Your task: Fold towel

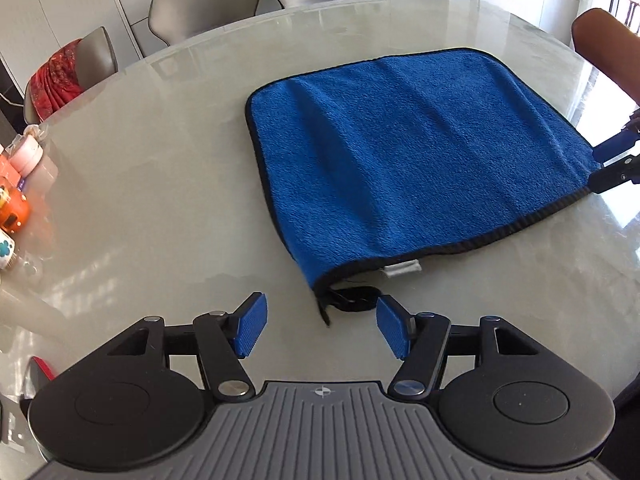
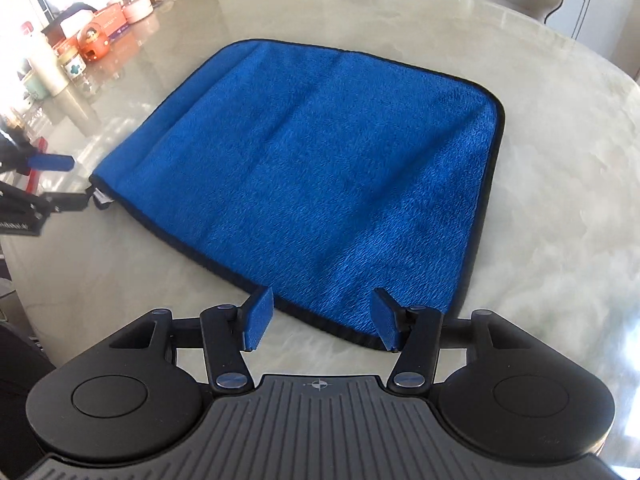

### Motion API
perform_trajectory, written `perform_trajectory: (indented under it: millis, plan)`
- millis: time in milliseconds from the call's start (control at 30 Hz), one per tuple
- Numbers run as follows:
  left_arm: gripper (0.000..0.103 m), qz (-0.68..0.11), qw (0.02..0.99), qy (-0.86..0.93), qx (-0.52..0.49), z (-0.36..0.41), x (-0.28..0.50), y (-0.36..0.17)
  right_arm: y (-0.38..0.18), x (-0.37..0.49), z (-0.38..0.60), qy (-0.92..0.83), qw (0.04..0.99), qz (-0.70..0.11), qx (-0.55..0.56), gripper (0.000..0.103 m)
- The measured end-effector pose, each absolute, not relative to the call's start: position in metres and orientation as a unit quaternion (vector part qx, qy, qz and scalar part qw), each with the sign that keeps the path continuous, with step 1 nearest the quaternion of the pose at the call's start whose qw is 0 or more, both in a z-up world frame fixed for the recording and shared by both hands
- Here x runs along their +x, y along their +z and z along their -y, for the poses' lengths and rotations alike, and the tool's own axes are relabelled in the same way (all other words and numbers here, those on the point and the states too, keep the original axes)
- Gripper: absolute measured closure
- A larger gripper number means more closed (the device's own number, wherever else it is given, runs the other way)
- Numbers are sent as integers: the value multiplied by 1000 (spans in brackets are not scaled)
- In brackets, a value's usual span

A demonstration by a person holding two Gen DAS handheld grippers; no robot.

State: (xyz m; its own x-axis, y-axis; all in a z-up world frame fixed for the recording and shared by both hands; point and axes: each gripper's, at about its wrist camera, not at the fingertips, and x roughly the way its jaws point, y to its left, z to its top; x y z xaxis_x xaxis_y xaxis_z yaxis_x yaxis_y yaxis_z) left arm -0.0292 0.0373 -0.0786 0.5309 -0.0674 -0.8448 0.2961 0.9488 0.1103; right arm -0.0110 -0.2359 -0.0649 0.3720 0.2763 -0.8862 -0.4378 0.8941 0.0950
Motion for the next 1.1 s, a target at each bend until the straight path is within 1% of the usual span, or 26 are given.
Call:
perform_trajectory:
  millis: [233,500,733,967,1067,1100]
  plan:
    - [39,-468,876,-84,85,-33,-22,-84,-60,-24,239,202,835,-507,-67,48]
    - [39,-472,874,-69,86,-29,-20,-87,-68,-31,245,166,849,-500,-35,47]
    - [39,-478,873,-60,77,-30,-17,-90,-74,-33,251,136,863,-485,-51,46]
    - [39,-485,868,-60,84,-28,-14,-93,-78,-29,266,110,870,-481,-14,45]
    - [39,-486,869,-58,77,-30,-12,-94,-77,-28,266,108,873,-476,-12,40]
    - [41,-485,869,-60,77,-30,-11,-94,-77,-28,265,108,873,-475,-14,36]
